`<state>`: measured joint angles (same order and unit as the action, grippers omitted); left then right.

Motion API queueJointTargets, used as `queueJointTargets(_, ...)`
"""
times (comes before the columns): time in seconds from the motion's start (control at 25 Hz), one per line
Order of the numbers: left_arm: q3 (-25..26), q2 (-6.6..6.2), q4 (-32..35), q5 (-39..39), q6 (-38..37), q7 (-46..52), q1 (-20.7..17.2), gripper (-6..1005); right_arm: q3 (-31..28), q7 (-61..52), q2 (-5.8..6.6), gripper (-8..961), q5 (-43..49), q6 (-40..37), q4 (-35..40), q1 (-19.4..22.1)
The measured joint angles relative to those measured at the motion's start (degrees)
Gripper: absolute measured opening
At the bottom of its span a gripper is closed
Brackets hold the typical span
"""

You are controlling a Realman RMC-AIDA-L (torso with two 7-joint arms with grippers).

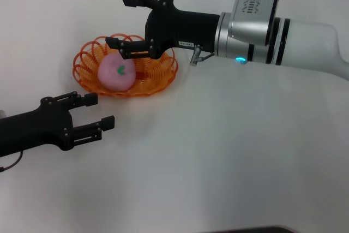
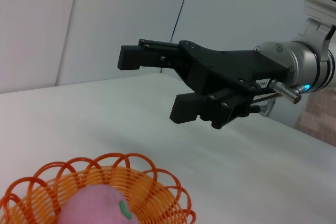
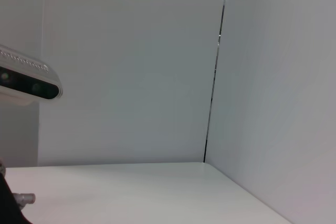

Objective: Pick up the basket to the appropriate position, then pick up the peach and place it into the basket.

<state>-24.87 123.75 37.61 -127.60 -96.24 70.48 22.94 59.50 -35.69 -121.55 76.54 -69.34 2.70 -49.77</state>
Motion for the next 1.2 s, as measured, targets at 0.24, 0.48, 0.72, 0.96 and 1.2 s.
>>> queueJointTargets(0.24, 0.00, 0.00, -0.08, 0.36, -0.01, 0.00, 0.00, 750, -0.02, -0.03, 0.00, 956, 0.01, 0.00, 0.00, 0.02)
queueJointTargets(0.48, 0.02, 0.00, -0.08, 0.42, -0.08, 0.00, 0.01, 750, 0.29, -3.90, 0.44, 955, 0.01, -0.93, 0.63, 0.13)
queueJointTargets(0.72, 0.07, 0.00, -0.08, 0.43, -0.09, 0.06, 0.18, 751, 1.89, -9.85, 1.27, 955, 2.53, -3.18, 5.47, 3.29)
queueJointTargets(0.96, 0.35, -0.07, -0.09, 0.46, 0.20, 0.13, 0.54, 751, 5.15, -18.86, 1.85, 956, 6.70, -7.19, 18.54, 12.84)
queueJointTargets(1.2, 0.45, -0.03, -0.41, 0.51, 0.44, 0.24, 0.83, 751, 5.10, -31.12, 2.38, 956, 15.83, -11.27, 36.06, 23.87)
